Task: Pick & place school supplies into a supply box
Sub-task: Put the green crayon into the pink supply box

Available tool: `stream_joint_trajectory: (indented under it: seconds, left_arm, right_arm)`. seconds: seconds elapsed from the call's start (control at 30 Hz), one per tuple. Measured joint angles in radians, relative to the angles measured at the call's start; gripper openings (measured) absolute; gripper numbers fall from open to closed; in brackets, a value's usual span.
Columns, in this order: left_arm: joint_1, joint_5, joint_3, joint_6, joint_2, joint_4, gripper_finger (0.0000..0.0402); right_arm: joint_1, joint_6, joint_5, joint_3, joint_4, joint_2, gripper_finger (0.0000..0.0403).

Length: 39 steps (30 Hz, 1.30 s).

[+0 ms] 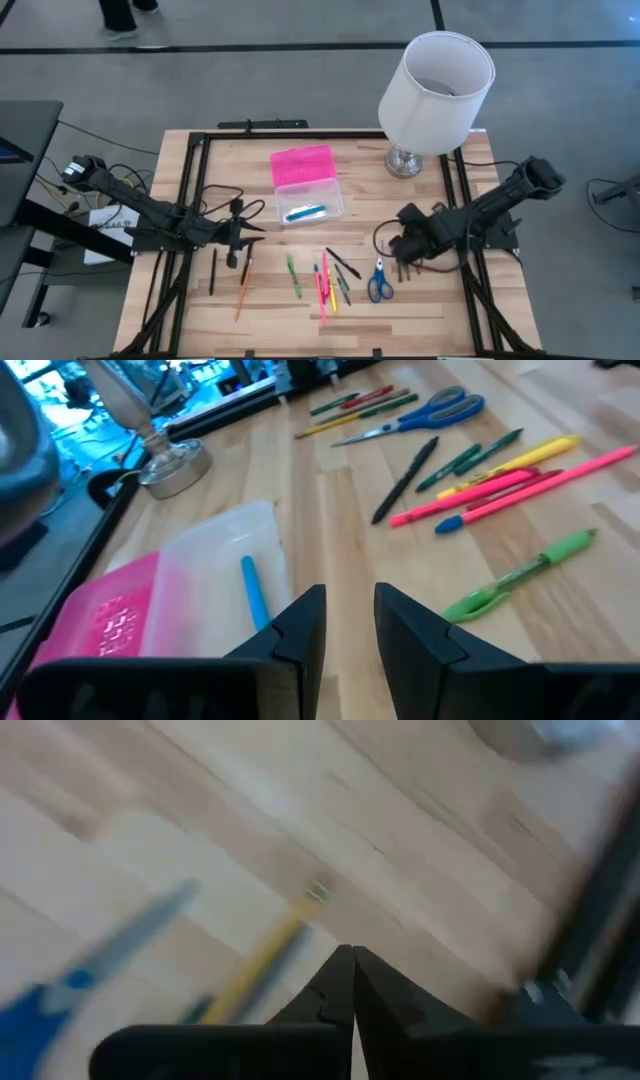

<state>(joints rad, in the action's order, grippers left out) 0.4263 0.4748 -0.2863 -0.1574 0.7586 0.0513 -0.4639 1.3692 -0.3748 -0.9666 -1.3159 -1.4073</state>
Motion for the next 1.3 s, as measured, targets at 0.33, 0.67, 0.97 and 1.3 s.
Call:
stream_joint_trajectory:
  seconds: [0.33, 0.67, 0.97, 1.3]
  left_arm:
    - [0.0, 0.016, -0.001, -0.008, 0.0, 0.011, 0.0084]
    - [0.0, 0.016, -0.001, 0.014, 0.0, 0.011, 0.0084]
    - [0.0, 0.016, -0.001, 0.017, 0.0, 0.011, 0.0084]
    - [-0.001, 0.032, -0.001, 0.019, 0.0, 0.011, 0.0084]
  right_arm:
    - [-0.068, 0.15, 0.008, 0.087, -0.015, -0.005, 0.0015]
    - [-0.064, 0.149, 0.066, 0.176, 0.107, -0.005, 0.0071]
    - [-0.064, 0.169, 0.115, 0.245, 0.179, -0.004, 0.0073]
    - [-0.064, 0.145, 0.114, 0.292, 0.271, -0.004, 0.0073]
